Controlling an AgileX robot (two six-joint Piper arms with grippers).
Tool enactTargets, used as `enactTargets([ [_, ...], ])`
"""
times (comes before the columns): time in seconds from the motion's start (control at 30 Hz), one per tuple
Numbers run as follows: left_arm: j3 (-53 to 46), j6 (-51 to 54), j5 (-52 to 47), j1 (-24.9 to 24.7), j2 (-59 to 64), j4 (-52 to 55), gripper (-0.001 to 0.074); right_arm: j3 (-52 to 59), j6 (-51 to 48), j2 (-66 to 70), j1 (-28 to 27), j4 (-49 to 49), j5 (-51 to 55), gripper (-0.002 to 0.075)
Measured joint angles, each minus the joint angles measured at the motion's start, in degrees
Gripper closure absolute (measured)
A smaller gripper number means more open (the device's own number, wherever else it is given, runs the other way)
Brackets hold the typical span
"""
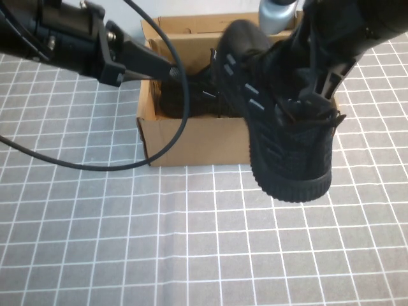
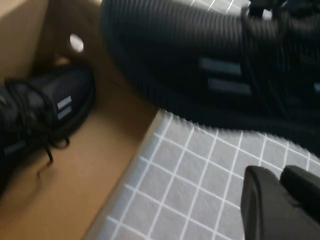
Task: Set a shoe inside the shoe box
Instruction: Hand over the shoe
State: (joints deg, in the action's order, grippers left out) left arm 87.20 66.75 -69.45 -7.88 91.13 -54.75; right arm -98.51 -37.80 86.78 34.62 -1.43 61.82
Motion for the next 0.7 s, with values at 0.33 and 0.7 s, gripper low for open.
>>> enactTargets([
  [0.33, 1.04, 6.35, -0.39, -0.22, 0.46, -2.57, 0.052, -1.27, -18.31, 0.94, -0.08, -9.17, 7.37, 0.0731],
  [0.7, 1.04, 8.85, -0.48, -9.93, 0.46, 2.87, 0.0396, -1.27, -34.0, 0.94, -0.08, -17.55, 10.81, 0.0731],
])
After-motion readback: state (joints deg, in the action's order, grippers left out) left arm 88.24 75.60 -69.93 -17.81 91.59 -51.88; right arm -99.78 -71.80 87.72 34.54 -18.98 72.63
